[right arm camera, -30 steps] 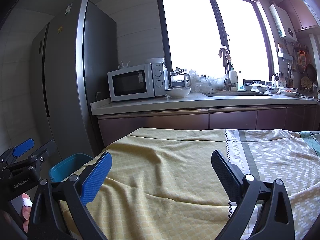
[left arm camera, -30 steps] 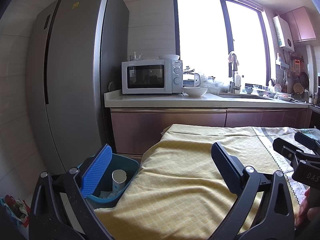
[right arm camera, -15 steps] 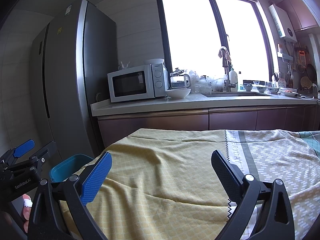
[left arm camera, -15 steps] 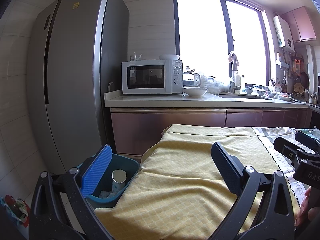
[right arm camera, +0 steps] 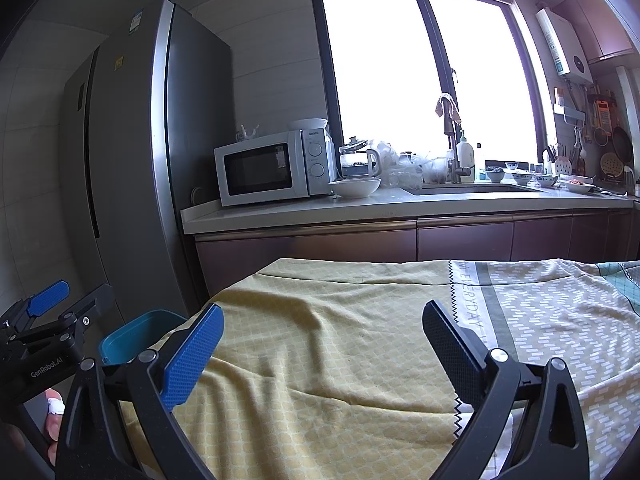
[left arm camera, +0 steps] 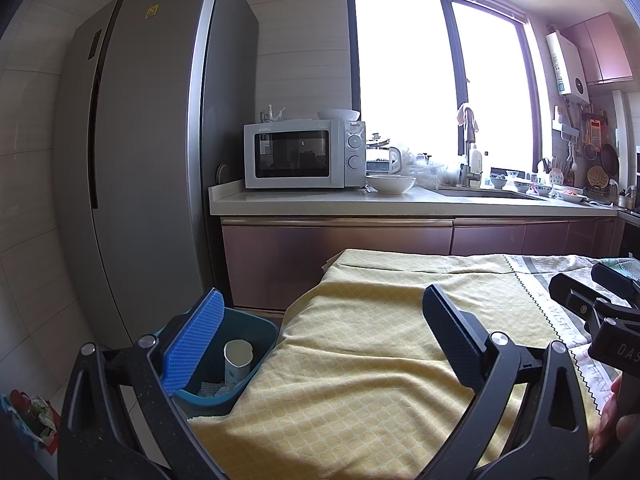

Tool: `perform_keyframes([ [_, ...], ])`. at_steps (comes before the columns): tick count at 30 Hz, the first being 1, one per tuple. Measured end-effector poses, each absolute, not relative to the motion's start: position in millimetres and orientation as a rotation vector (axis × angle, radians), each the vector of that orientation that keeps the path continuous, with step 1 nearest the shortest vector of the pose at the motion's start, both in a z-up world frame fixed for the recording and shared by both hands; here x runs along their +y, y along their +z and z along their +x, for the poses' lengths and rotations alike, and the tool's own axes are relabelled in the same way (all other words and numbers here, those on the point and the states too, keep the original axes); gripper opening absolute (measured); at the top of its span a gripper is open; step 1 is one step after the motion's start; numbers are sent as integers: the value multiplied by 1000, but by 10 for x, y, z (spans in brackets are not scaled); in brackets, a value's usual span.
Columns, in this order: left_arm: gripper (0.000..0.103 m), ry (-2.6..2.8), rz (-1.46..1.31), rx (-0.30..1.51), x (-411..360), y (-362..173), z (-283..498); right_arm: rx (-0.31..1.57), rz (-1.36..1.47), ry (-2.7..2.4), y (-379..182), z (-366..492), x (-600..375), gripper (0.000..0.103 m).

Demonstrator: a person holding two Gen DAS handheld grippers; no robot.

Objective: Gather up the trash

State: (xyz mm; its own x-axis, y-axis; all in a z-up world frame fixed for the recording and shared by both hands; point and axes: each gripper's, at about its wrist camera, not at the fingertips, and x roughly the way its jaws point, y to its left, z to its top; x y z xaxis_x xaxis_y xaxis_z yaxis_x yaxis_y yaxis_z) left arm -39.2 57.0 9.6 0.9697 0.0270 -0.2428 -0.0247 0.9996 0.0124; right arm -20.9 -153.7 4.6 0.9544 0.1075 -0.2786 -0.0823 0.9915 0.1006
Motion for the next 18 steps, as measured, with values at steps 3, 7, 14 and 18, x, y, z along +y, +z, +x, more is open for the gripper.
perform_keyframes([
  [3, 98, 26, 7, 245, 570, 95, -395, 284, 89, 93, 58, -214, -1527, 96],
  [7, 98, 25, 7, 245, 568, 96, -395, 280, 88, 92, 63, -226, -1523, 96],
  [14, 98, 16, 7, 247, 551, 96, -387, 273, 88, 86, 67, -234, -1519, 96],
  [18, 98, 13, 7, 243, 548, 95, -390, 271, 90, 85, 67, -230, -1519, 96],
])
